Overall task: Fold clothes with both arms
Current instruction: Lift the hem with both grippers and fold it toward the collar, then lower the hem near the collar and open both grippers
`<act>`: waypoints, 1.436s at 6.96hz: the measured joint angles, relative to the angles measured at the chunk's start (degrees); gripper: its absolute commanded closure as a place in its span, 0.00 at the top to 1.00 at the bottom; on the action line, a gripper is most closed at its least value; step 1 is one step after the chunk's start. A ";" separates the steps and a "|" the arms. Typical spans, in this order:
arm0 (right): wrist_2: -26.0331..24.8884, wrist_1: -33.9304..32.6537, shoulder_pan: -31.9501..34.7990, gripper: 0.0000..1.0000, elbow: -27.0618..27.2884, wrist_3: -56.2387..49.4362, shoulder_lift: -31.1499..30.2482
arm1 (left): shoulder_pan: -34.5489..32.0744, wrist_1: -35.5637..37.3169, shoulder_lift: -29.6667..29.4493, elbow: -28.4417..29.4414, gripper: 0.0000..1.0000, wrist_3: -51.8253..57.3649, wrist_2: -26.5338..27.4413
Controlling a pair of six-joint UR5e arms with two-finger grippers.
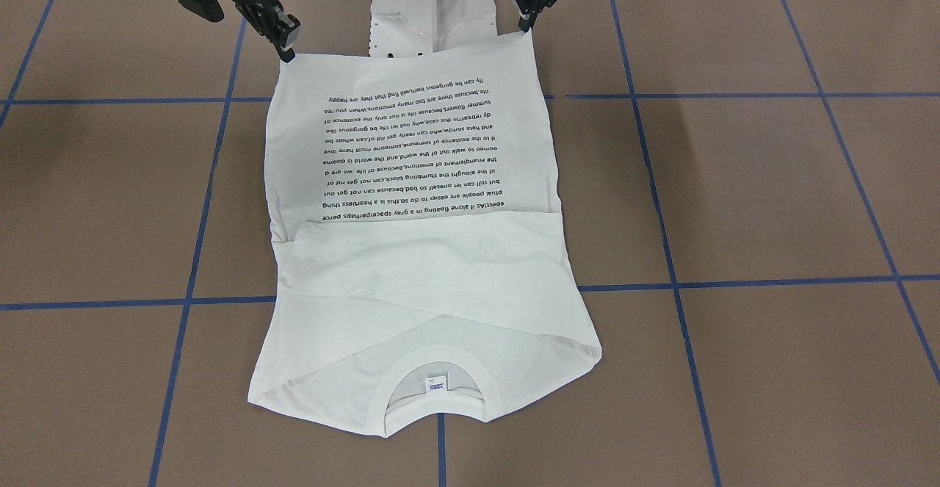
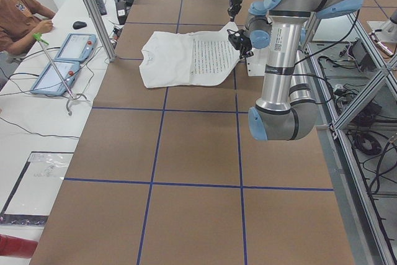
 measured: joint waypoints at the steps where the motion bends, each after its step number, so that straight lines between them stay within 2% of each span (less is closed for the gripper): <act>1: 2.34 -0.24 5.71 0.00 -4.07 -3.18 4.11 | -5.16 -0.56 -1.87 2.25 0.00 7.08 -0.07; 3: 10.44 -1.56 19.09 0.00 -15.36 -13.09 14.03 | -15.71 -8.01 -4.64 11.77 0.00 17.37 -0.67; 5: 15.03 -2.01 29.20 0.00 -27.11 -22.29 22.36 | -23.35 -21.85 -5.49 24.32 0.00 22.32 -2.92; 8: 15.39 -0.25 35.75 0.00 -47.84 -29.15 35.36 | -30.14 -36.07 -11.91 43.72 0.00 25.72 -3.61; 10: 15.35 3.28 37.72 0.00 -57.60 -30.69 40.42 | -32.75 -40.22 -16.48 52.95 0.00 28.13 -3.59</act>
